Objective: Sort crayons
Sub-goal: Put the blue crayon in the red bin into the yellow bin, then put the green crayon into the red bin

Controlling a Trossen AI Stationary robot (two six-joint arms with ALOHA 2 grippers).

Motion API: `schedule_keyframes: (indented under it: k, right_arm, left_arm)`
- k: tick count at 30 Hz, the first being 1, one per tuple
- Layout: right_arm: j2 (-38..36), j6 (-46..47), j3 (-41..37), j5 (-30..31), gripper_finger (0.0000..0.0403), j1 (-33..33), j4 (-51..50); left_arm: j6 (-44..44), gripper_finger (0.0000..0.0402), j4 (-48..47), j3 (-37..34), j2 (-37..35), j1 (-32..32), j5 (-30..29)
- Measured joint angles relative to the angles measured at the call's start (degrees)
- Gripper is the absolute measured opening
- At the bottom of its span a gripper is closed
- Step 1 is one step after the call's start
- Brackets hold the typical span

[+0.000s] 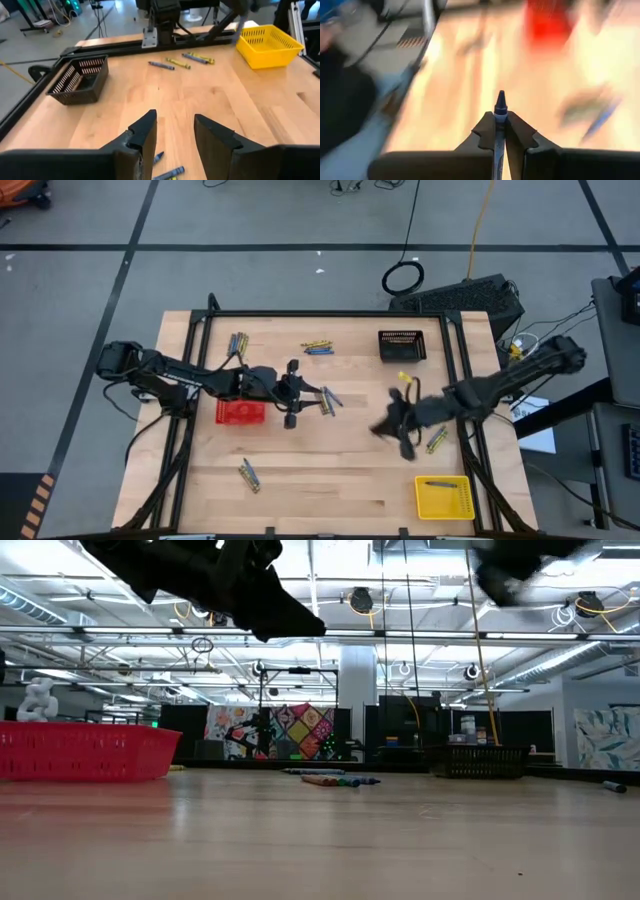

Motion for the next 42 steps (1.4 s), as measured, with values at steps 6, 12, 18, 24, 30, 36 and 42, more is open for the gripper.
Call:
schedule_keyframes:
  k: [6, 12, 18, 24, 30, 36, 42]
  right_arm:
    - [0.91, 37.25, 0.02, -11.65, 0.0001, 12.06, -16.03]
    - [5.68, 54.73, 0.00, -14.16, 0.0000, 21.45, -17.25]
    - [12.30, 62.12, 0.00, -26.20, 0.0019, 25.78, -17.14]
    - [17.35, 61.59, 0.00, -30.52, 0.0033, 27.62, -19.35]
    - [18.93, 62.11, 0.00, -35.58, 0.0050, 27.30, -24.35]
    - [15.27, 62.48, 0.00, -36.51, 0.0072, 24.72, -24.82]
    - [9.45, 63.57, 0.00, -32.38, 0.0073, 17.77, -24.62]
  left_arm:
    - [0.18, 0.0135, -0.53, 0.00, 0.00, 0.02, -0.29]
    - [1.78, 0.0134, -1.37, -0.02, 0.00, 0.03, -1.79]
    - [3.27, 0.0134, -1.37, -0.02, 0.01, 0.17, -2.07]
    - [3.31, 0.0134, -2.78, -0.04, 0.00, 0.17, -2.05]
    - [3.26, 0.0134, -2.87, -0.04, 0.00, 0.17, -2.05]
    - [3.20, 0.0134, -2.71, -0.04, 0.00, 0.17, -2.05]
    - [3.18, 0.0134, -2.65, -0.04, 0.00, 0.17, -2.04]
